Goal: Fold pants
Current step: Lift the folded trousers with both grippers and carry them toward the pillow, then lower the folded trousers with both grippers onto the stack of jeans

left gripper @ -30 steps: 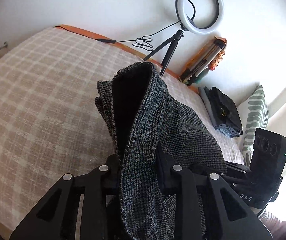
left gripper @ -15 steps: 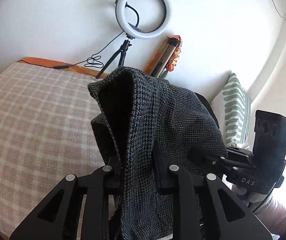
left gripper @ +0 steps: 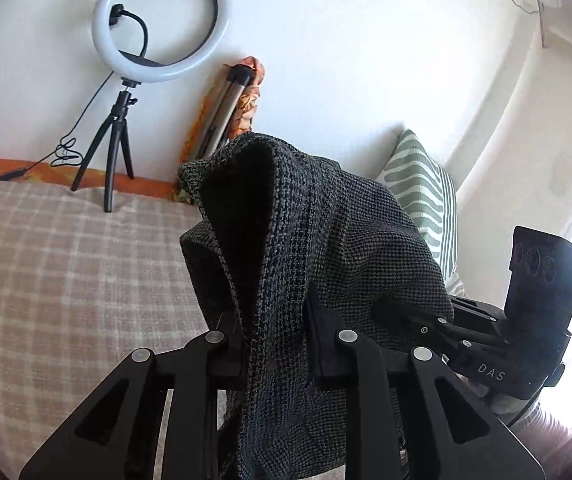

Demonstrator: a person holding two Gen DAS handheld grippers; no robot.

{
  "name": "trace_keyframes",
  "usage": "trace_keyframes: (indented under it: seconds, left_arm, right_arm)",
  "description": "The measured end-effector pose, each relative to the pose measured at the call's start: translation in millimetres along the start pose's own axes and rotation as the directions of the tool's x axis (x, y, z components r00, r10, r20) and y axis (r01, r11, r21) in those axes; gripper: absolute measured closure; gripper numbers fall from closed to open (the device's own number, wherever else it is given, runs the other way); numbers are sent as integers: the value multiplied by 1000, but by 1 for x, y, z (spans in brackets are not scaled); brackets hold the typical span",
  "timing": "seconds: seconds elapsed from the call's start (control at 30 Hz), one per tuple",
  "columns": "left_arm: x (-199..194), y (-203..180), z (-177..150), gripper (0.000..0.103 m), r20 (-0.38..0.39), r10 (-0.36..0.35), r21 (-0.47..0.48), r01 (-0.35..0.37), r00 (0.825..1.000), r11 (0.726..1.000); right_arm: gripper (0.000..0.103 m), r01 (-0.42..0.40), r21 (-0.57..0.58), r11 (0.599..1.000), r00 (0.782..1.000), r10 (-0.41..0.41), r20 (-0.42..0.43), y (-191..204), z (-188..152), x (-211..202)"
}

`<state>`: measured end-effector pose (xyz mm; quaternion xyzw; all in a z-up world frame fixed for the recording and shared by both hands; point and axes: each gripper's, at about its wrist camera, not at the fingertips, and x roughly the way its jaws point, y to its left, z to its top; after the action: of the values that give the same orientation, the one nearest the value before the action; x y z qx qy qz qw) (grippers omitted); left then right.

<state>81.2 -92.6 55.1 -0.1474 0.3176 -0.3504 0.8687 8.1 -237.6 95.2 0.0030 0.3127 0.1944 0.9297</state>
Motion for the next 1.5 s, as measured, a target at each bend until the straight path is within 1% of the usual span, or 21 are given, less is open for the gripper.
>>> trace_keyframes:
  seconds: [0.17, 0.37, 0.47, 0.57, 0.67, 0.87, 1.03, 1.17, 1.33, 1.4, 1.43, 1.47, 1.5]
  left_arm:
    - [43, -34, 22, 84, 8, -43, 21, 43, 999, 999]
    - [96, -66, 49, 84, -8, -80, 54, 81, 997, 995]
    - [123, -80, 63, 84, -17, -88, 79, 89, 996, 993]
    - [150, -92, 80, 84, -21, -93, 97, 95, 995, 991]
    - [174, -100, 96, 84, -22, -98, 114, 100, 995, 988]
    - [219, -102, 124, 84, -10, -92, 114, 92, 996, 989]
    - [260, -93, 137, 84, -24, -65, 99, 67, 998, 993]
    - [290, -75, 139, 84, -48, -42, 70, 45, 998, 996]
    - [321, -63, 138, 84, -81, 6, 70, -1, 997, 998]
    - [331, -61, 137, 84, -98, 29, 79, -21, 995, 997]
    - [335, -60, 137, 79, -106, 50, 85, -41, 993, 996]
    - [338, -60, 138, 78, -104, 82, 91, -72, 991, 993]
    - [338, -60, 139, 76, -100, 120, 96, -111, 988, 989]
  right_arm:
    - [93, 56, 33, 998, 998, -57, 34, -51, 12, -16]
    - [93, 113, 69, 991, 992, -117, 51, -109, 25, -21]
    - [93, 139, 84, 987, 988, -144, 52, -137, 35, -19]
    - [93, 168, 87, 982, 983, -174, 54, -163, 49, -15]
    - [93, 205, 66, 976, 976, -209, 56, -184, 67, -3]
    - [93, 229, 41, 973, 972, -230, 40, -232, 98, 22]
    - [93, 227, 27, 973, 974, -227, -1, -263, 108, 57]
    - [93, 212, 36, 977, 977, -211, -33, -288, 104, 84]
    - [93, 221, 38, 975, 972, -217, -86, -306, 95, 115]
    - [89, 218, 53, 975, 971, -211, -115, -315, 92, 122]
    - [83, 229, 58, 972, 966, -220, -134, -321, 91, 126]
    - [80, 246, 62, 967, 960, -235, -150, -326, 89, 127]
    - [74, 254, 73, 964, 956, -239, -167, -333, 87, 131]
